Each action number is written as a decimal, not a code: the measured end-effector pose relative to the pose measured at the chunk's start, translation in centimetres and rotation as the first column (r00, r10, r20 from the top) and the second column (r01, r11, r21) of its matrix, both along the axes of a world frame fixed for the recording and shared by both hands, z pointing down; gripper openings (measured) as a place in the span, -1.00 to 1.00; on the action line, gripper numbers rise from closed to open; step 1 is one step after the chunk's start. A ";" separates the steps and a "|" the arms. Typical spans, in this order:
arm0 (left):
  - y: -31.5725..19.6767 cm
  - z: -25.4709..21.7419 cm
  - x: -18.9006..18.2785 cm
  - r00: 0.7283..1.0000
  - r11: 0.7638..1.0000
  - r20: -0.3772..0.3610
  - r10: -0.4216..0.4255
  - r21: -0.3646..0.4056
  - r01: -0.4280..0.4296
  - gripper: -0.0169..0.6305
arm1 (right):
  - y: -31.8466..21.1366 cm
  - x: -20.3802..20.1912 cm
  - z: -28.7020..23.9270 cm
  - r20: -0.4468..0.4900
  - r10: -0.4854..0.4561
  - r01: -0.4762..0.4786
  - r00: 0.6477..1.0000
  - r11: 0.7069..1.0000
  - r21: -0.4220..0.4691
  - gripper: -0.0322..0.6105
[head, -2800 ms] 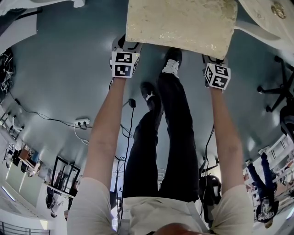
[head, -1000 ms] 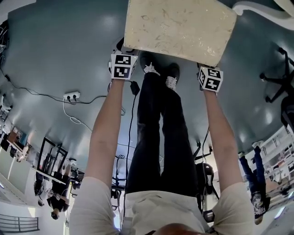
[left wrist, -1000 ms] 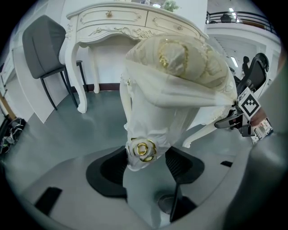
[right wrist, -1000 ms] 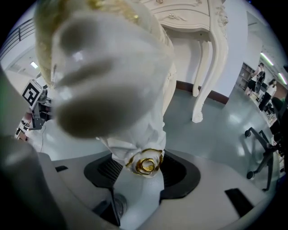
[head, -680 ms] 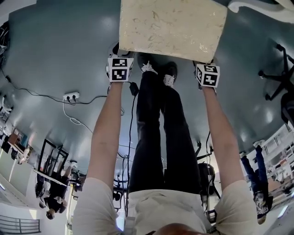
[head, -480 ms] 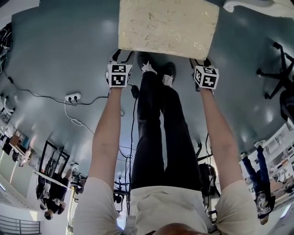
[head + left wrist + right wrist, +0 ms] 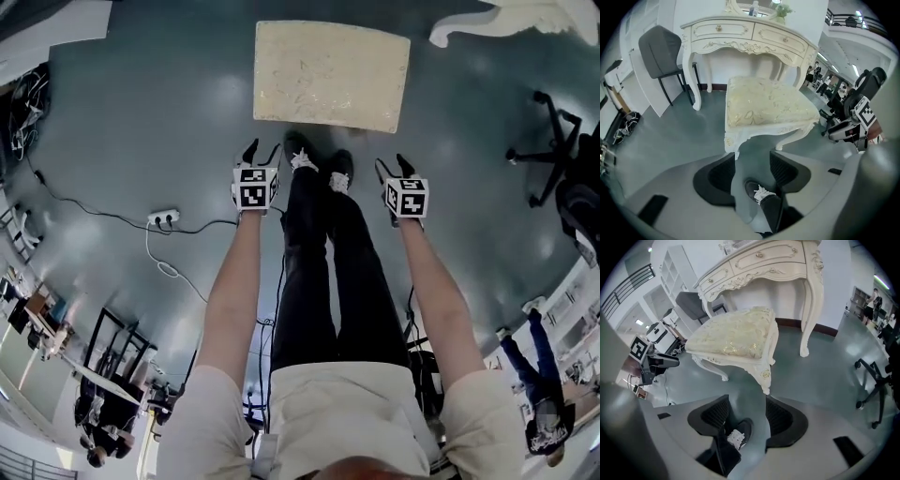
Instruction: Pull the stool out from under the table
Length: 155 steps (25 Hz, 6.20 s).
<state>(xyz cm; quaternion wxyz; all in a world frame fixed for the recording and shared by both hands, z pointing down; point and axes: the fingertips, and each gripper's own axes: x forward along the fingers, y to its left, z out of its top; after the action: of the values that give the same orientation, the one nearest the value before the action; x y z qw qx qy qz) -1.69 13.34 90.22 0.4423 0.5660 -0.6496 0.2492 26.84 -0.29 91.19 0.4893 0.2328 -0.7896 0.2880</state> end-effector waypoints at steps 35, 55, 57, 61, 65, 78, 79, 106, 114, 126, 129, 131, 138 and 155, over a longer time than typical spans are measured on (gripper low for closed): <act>0.0 -34.1 3.6 0.998 0.969 0.014 -0.067 0.237 0.062 -0.21 | 1.5 -5.2 -32.4 0.264 0.073 -0.104 0.962 0.989 0.105 -0.04; -0.4 -44.6 6.1 0.996 0.916 0.023 -0.089 0.396 0.073 -0.21 | 1.5 -5.1 -39.4 0.376 0.080 -0.123 0.923 0.988 0.091 -0.04; -0.7 -44.7 5.8 0.995 0.912 0.027 -0.096 0.403 0.077 -0.21 | 1.3 -5.7 -39.9 0.384 0.043 -0.093 0.922 0.989 0.111 -0.04; 0.0 -44.5 5.3 0.993 0.916 0.031 -0.114 0.391 0.093 -0.24 | 3.2 -6.9 -41.0 0.399 -0.030 -0.026 0.917 0.991 0.134 -0.06; -0.5 -45.3 4.8 0.991 0.904 0.041 -0.125 0.415 0.097 -0.35 | 3.6 -7.4 -41.3 0.391 -0.079 0.018 0.917 0.988 0.155 -0.24; -2.1 -46.3 5.8 0.990 0.890 0.053 -0.129 0.447 0.092 -0.87 | 2.4 -6.2 -41.0 0.371 -0.078 0.005 0.926 0.981 0.194 -0.62; -2.1 -46.3 5.8 0.990 0.892 0.054 -0.127 0.444 0.090 -0.89 | 2.2 -6.2 -41.0 0.371 -0.076 0.002 0.925 0.981 0.196 -0.65; -2.1 -45.6 6.6 0.990 0.894 0.046 -0.136 0.436 0.102 -0.90 | 1.1 -4.4 -40.6 0.358 -0.058 -0.016 0.932 0.980 0.200 -0.76; -1.7 -45.1 6.9 0.990 0.899 0.044 -0.135 0.426 0.104 -0.90 | 1.3 -3.8 -40.1 0.362 -0.042 -0.028 0.931 0.982 0.186 -0.76; -1.7 -45.2 6.9 0.989 0.897 0.042 -0.140 0.429 0.108 -0.90 | 1.4 -3.9 -40.3 0.358 -0.050 -0.020 0.933 0.982 0.189 -0.76; -1.7 -45.1 7.0 0.990 0.897 0.040 -0.139 0.428 0.108 -0.90 | 1.4 -3.9 -40.3 0.358 -0.056 -0.015 0.932 0.981 0.192 -0.76; -1.7 -45.0 7.0 0.990 0.898 0.040 -0.136 0.427 0.106 -0.90 | 1.5 -3.9 -40.3 0.357 -0.057 -0.013 0.932 0.981 0.192 -0.76; -1.5 -44.8 7.3 0.990 0.900 0.040 -0.137 0.422 0.108 -0.90 | 1.6 -3.8 -40.3 0.361 -0.070 -0.002 0.930 0.981 0.195 -0.76; -0.7 -44.2 7.8 0.989 0.903 0.032 -0.147 0.413 0.120 -0.90 | 2.1 -3.7 -40.3 0.354 -0.113 0.039 0.928 0.977 0.208 -0.77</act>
<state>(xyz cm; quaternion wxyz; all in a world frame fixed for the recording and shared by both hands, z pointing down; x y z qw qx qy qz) 6.12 12.67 46.06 0.3095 0.5921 -0.7380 0.0943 23.14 1.84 50.93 0.3198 0.1918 -0.8997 0.2271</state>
